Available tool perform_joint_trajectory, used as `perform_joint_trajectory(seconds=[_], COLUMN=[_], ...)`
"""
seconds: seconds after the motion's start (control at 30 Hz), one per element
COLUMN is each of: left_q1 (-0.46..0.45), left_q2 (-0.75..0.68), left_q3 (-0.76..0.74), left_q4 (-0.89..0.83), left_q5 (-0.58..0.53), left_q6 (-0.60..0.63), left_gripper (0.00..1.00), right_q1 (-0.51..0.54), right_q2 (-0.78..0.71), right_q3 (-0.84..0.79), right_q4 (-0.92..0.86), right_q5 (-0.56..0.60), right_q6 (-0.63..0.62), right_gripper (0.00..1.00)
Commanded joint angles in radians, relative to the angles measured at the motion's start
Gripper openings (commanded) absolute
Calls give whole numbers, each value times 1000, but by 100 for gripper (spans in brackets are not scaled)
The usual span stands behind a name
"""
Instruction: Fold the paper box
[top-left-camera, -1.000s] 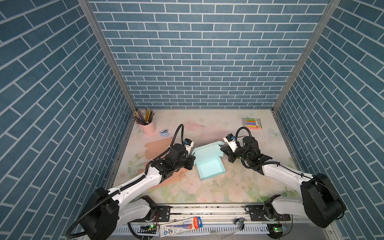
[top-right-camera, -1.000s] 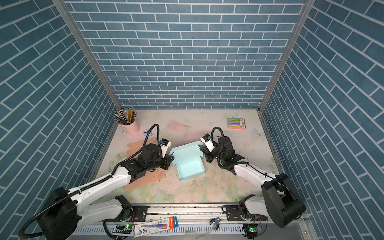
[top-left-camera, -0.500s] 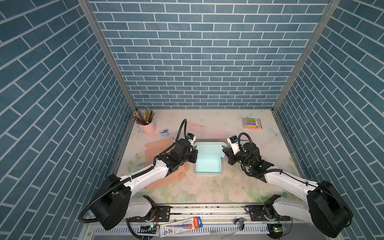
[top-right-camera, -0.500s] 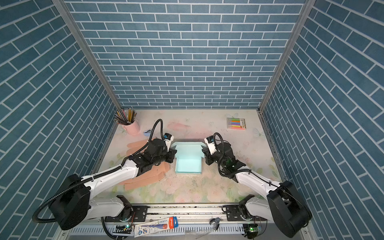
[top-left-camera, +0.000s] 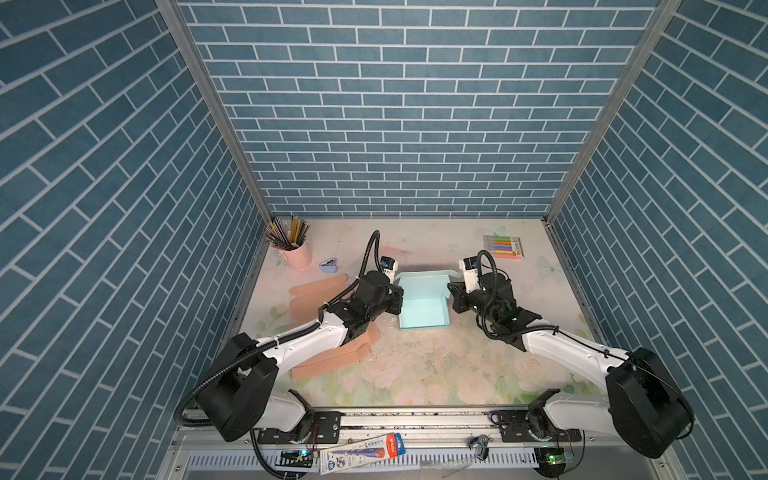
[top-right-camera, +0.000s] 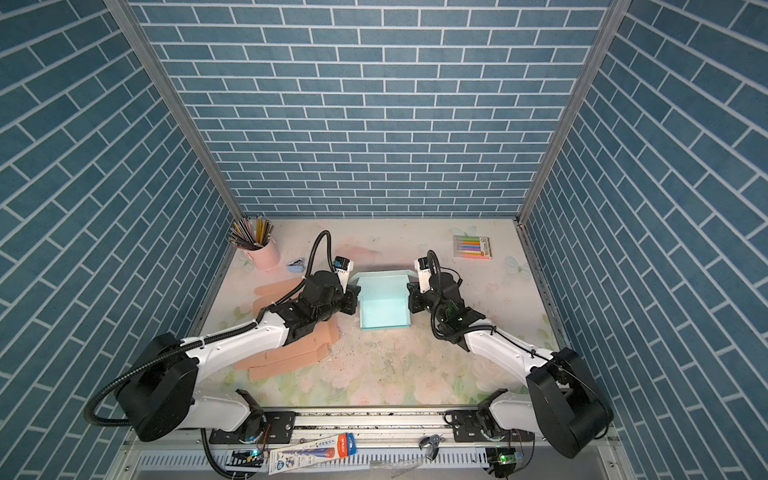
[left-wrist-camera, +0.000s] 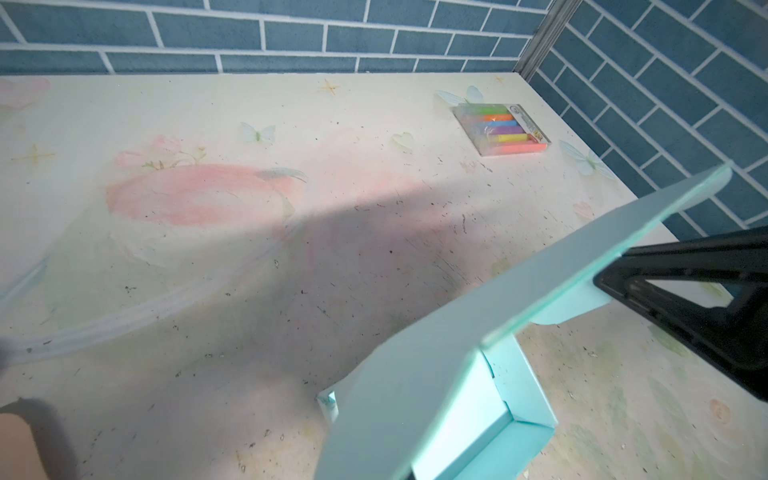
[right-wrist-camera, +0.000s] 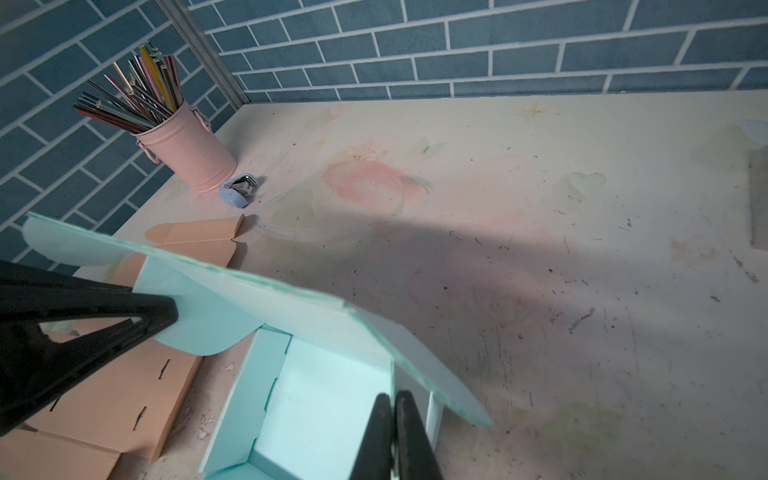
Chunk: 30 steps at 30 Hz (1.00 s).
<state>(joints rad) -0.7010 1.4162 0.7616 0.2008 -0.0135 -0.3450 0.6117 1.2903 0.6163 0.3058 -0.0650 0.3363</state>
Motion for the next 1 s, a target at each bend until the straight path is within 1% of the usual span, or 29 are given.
perform_joint_trajectory(seconds=[0.0,0.17,0.37,0.53,0.63,0.83,0.97], left_q1=[-22,-42,-91,-118,-141,-166,-198], left_q2=[29,84,99,116,134,151,178], left_q3=[3,-13,-30,-84,-116,-178,-181], left_q4=[155,260,311,393,445,549,590], left_q5=[-41,-90,-156,-185,-213,-258,-304], left_q6=[17,6,14,20,35,27,34], left_gripper=[4,4,4,4,3,3,2], right_q1=[19,24,36,42,44,56,72], right_q2=[23,41,60,69,64,41,30], right_q3=[17,9,28,23,18,-3,-23], right_q4=[-12,9,8,13,11,8,7], right_q5=[3,11,28,36,40,65,72], right_q6=[36,53,57,60,62,58,53], right_gripper=[8,9,9,9,9,9,9])
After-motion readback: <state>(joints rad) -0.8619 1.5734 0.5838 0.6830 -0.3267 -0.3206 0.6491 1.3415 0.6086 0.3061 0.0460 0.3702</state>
